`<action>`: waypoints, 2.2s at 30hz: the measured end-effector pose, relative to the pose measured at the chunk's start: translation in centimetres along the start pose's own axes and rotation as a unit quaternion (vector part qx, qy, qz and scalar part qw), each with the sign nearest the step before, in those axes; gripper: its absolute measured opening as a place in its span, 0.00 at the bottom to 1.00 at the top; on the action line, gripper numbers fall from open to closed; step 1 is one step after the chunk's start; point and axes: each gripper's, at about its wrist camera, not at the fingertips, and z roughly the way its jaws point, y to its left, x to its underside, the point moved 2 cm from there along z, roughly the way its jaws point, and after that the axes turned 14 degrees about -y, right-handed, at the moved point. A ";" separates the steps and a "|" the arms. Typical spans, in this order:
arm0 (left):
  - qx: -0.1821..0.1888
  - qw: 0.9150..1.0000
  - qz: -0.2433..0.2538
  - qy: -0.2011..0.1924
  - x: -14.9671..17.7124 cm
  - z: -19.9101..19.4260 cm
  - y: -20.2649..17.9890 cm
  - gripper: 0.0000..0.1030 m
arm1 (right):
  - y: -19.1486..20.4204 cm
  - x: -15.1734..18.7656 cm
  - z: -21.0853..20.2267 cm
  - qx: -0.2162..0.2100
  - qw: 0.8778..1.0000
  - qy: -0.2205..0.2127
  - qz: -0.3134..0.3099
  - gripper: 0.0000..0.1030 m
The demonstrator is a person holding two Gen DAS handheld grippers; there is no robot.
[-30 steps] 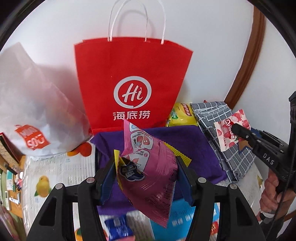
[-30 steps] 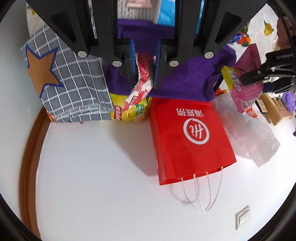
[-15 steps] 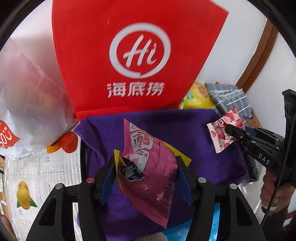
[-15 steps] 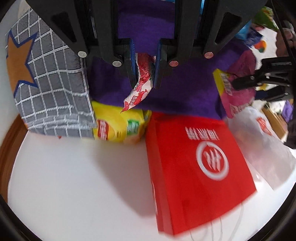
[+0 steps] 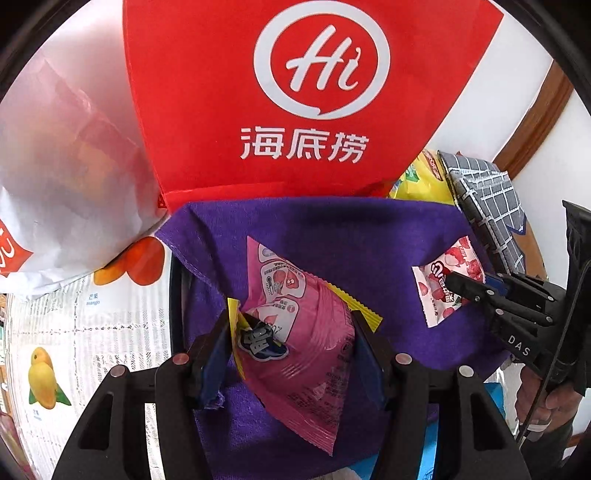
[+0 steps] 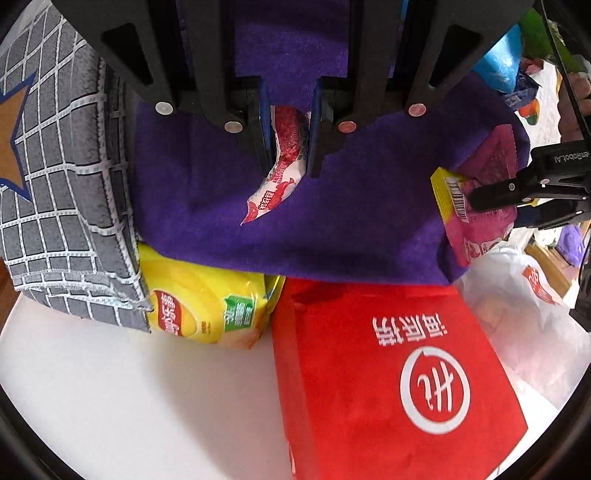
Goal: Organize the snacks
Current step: 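Carry the pink bag with left tool while right tool carries candy packet over purple towel, then open left tool dropping pink bag while right tool releases candy packet onto towel, then withdraw both tools back toward the snack pile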
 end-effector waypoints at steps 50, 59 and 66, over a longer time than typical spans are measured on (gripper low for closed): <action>0.007 0.993 0.078 -0.093 -0.2 -14.3 -5.6 0.84 | 2.4 3.1 -18.7 0.128 0.986 -0.091 0.054 0.82; 0.013 0.992 0.065 -0.108 3.1 -19.1 -4.2 0.84 | 5.4 5.8 -22.5 0.141 0.983 -0.112 0.029 0.81; 0.029 0.994 0.060 -0.087 5.2 -20.5 -3.5 0.85 | 7.1 8.0 -24.4 0.138 0.982 -0.121 0.037 0.81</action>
